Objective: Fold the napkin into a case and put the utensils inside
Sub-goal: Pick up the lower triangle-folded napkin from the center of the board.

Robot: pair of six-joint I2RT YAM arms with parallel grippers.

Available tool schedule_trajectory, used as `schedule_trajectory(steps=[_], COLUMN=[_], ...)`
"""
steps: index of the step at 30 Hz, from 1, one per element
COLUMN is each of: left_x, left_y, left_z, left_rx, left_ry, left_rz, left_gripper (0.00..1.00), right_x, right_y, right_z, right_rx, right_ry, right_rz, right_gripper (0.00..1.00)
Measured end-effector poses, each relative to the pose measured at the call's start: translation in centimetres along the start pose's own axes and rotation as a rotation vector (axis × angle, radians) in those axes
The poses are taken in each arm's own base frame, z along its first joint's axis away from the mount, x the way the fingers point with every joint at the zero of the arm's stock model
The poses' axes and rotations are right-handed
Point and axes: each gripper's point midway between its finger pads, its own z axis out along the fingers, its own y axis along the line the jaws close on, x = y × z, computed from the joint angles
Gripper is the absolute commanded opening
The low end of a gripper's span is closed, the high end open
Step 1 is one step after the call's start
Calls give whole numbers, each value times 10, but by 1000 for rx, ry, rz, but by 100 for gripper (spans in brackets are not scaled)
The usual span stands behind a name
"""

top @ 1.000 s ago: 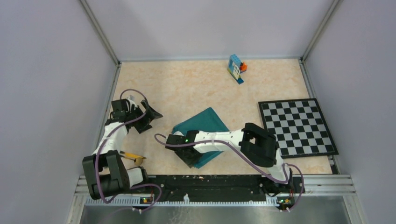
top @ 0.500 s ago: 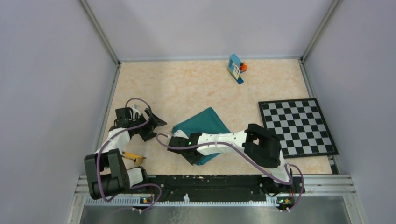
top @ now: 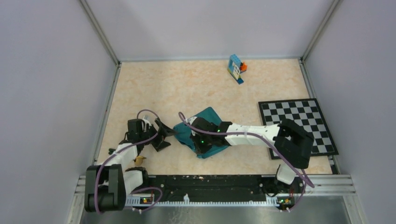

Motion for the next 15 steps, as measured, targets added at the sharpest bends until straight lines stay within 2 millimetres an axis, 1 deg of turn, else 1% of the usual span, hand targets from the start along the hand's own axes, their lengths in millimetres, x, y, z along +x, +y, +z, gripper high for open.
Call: schedule_trajectory(steps=[4,7,10,15], left_x=[5,5,2,0], left_y=[-4,-6,-9,-8], left_z=[2,5,9,19], left_rx=[58,85,95,102], left_ry=[-38,-48,-51,-27], left_rz=[-19,-40,-51,-70], left_gripper=[95,93,84,75], right_x=[-9,-8,-8,-12], right_y=[-6,-10,-12,-10], right_z=[-8,-10,-12,-21], right_rx=[-85,-124,-157,-206], right_ry=[-36,-39,-43,-67], right_rz=[67,101,126,152], right_gripper=[0,0,0,0])
